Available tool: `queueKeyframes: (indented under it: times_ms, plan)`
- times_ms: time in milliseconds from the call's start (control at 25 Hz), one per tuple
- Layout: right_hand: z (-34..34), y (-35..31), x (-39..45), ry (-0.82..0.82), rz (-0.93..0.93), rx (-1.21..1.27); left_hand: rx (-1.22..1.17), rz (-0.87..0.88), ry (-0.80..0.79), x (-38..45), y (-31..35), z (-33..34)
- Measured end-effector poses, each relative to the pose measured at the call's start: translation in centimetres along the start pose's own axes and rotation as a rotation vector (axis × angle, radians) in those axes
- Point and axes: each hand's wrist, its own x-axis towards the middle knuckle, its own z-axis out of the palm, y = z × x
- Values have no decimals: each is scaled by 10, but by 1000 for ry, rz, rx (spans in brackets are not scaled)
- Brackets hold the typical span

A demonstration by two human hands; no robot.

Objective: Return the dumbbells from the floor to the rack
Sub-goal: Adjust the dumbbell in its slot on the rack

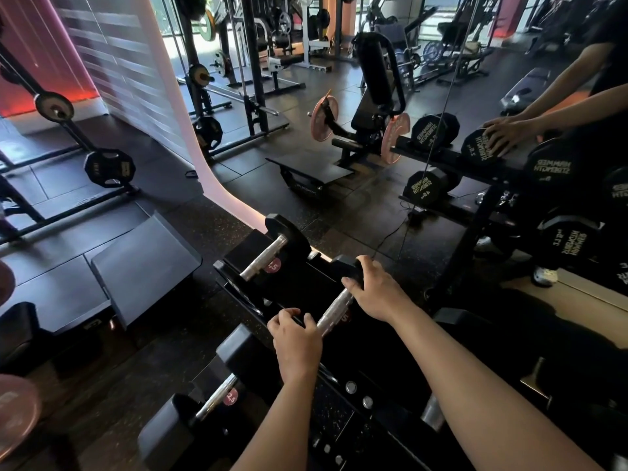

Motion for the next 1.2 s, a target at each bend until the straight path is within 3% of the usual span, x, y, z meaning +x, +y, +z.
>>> queueKeyframes:
  times_ms: [240, 680, 880, 1080, 1200]
  plan:
    - [-23, 4, -9, -122, 8, -2, -198, 17, -61, -15, 4, -11]
    - [-66, 68, -88, 83, -49, -243, -6, 72, 8, -118, 26, 34]
    - [-76, 92, -118, 115, -53, -267, 48, 9, -41, -156, 16, 50]
    - [-67, 116, -137, 89, -38, -321, 45, -80, -195, -179, 2, 66]
    - [-60, 121, -137, 132, -50, -373, 15, -52, -161, -177, -5, 73]
